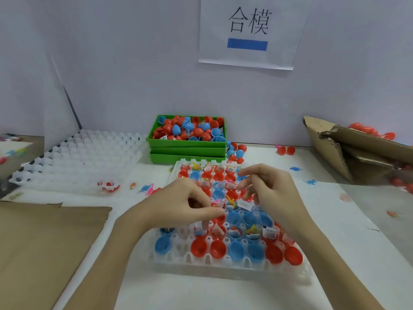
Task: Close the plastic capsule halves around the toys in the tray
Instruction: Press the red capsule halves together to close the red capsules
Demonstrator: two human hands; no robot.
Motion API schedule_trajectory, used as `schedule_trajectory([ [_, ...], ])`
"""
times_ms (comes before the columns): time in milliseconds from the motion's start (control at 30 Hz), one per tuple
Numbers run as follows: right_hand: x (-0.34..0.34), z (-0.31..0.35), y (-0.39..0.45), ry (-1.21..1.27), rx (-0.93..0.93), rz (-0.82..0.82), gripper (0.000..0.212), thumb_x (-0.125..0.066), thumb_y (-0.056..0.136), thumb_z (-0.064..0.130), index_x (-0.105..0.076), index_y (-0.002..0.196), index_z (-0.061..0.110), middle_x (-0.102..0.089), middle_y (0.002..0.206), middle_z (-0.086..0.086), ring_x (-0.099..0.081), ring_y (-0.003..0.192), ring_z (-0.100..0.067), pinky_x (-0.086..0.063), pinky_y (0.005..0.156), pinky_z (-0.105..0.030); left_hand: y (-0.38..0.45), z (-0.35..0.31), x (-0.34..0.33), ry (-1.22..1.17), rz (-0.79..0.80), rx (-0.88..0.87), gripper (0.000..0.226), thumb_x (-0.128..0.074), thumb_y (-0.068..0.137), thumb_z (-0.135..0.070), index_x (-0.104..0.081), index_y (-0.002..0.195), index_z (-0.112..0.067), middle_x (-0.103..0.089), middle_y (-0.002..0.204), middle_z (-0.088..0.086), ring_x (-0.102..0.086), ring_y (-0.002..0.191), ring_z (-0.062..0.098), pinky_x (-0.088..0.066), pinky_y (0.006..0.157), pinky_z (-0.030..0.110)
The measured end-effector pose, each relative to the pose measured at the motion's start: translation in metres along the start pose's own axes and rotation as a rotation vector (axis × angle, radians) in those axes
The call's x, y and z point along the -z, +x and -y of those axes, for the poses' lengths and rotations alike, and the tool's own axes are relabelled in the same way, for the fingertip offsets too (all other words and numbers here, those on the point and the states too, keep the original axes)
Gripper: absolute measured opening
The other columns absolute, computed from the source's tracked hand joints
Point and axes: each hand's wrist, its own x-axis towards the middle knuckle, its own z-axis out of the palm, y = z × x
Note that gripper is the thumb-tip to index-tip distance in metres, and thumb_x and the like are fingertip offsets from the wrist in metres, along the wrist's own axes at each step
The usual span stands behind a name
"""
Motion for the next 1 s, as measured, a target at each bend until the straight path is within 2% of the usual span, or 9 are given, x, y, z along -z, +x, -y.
schedule_trajectory([
  [100, -0.004, -0.001, -0.003, -0.070, 0.047, 0.022, 0.035, -0.044, 0.104, -0.001, -0.072, 0.098, 0.020, -0.075, 0.077, 0.002, -0.070, 0.062, -0.015, -0.048, 0.055, -0.013, -0.010, -0.004, 0.009, -0.013, 0.147, 0.050, 0.027, -0.082, 0.082, -0.054, -0.083, 0.079, -0.028, -0.068, 0.066, 0.003, -0.052, 0.057, 0.019, -0.042, 0.058, 0.016],
  [200, -0.005, 0.002, -0.006, -0.110, 0.068, 0.068, 0.036, -0.044, 0.104, -0.002, -0.071, 0.096, 0.020, -0.074, 0.077, 0.004, -0.070, 0.063, -0.016, -0.053, 0.057, -0.018, -0.017, -0.007, 0.015, -0.016, 0.251, 0.075, 0.026, -0.091, 0.075, -0.049, -0.083, 0.087, -0.028, -0.051, 0.059, -0.002, -0.037, 0.055, 0.013, -0.032, 0.053, 0.024],
  [267, -0.006, 0.004, -0.008, -0.133, 0.086, 0.094, 0.036, -0.045, 0.103, -0.002, -0.071, 0.096, 0.021, -0.074, 0.077, 0.006, -0.070, 0.064, -0.015, -0.058, 0.063, -0.025, -0.018, -0.010, 0.013, 0.052, 0.266, 0.052, 0.025, -0.093, 0.073, -0.045, -0.080, 0.088, -0.029, -0.050, 0.064, 0.002, -0.038, 0.057, 0.011, -0.034, 0.054, 0.022],
  [433, -0.009, 0.008, -0.012, -0.179, 0.101, 0.146, 0.035, -0.045, 0.104, 0.000, -0.071, 0.096, 0.023, -0.073, 0.078, 0.010, -0.071, 0.066, -0.013, -0.059, 0.067, -0.024, -0.019, -0.017, 0.011, 0.151, 0.264, 0.068, 0.028, -0.094, 0.072, -0.041, -0.077, 0.088, -0.026, -0.055, 0.063, -0.017, -0.050, 0.058, 0.003, -0.041, 0.055, 0.016],
  [633, -0.012, 0.008, -0.014, -0.225, 0.116, 0.162, 0.035, -0.046, 0.103, 0.000, -0.071, 0.099, 0.024, -0.073, 0.078, 0.015, -0.071, 0.068, -0.010, -0.060, 0.069, -0.026, -0.018, -0.018, 0.009, 0.214, 0.265, 0.056, 0.026, -0.092, 0.076, -0.040, -0.073, 0.088, -0.028, -0.065, 0.078, -0.005, -0.055, 0.066, 0.003, -0.045, 0.060, 0.020],
  [767, -0.012, 0.007, -0.013, -0.223, 0.113, 0.185, 0.034, -0.046, 0.104, 0.002, -0.072, 0.102, 0.024, -0.074, 0.081, 0.014, -0.072, 0.074, -0.008, -0.061, 0.074, -0.027, -0.020, -0.015, 0.012, 0.091, 0.210, 0.041, 0.021, -0.088, 0.077, -0.034, -0.072, 0.088, -0.028, -0.064, 0.075, 0.001, -0.055, 0.064, 0.004, -0.045, 0.059, 0.020],
  [867, -0.013, 0.008, -0.012, -0.184, 0.103, 0.235, 0.033, -0.049, 0.105, 0.007, -0.073, 0.110, 0.030, -0.074, 0.090, 0.016, -0.071, 0.087, -0.002, -0.059, 0.075, -0.020, -0.020, -0.013, 0.014, 0.063, 0.074, -0.058, 0.022, -0.089, 0.077, -0.032, -0.071, 0.090, -0.030, -0.061, 0.076, -0.001, -0.054, 0.065, 0.011, -0.050, 0.061, 0.030],
  [933, -0.012, 0.010, -0.011, -0.087, 0.051, 0.348, 0.036, -0.051, 0.106, 0.013, -0.071, 0.112, 0.042, -0.075, 0.099, 0.021, -0.071, 0.095, 0.001, -0.056, 0.075, -0.014, -0.019, -0.013, 0.014, 0.071, -0.031, -0.139, 0.025, -0.090, 0.077, -0.031, -0.071, 0.093, -0.031, -0.061, 0.081, -0.007, -0.058, 0.071, 0.014, -0.055, 0.064, 0.034],
  [1000, -0.009, 0.014, -0.011, 0.158, -0.067, 0.511, 0.037, -0.050, 0.108, 0.017, -0.072, 0.113, 0.046, -0.076, 0.109, 0.016, -0.072, 0.103, -0.005, -0.056, 0.080, -0.015, -0.018, -0.015, 0.014, 0.075, -0.108, -0.183, 0.026, -0.090, 0.078, -0.031, -0.071, 0.096, -0.032, -0.062, 0.090, -0.010, -0.062, 0.082, 0.016, -0.058, 0.070, 0.034],
])
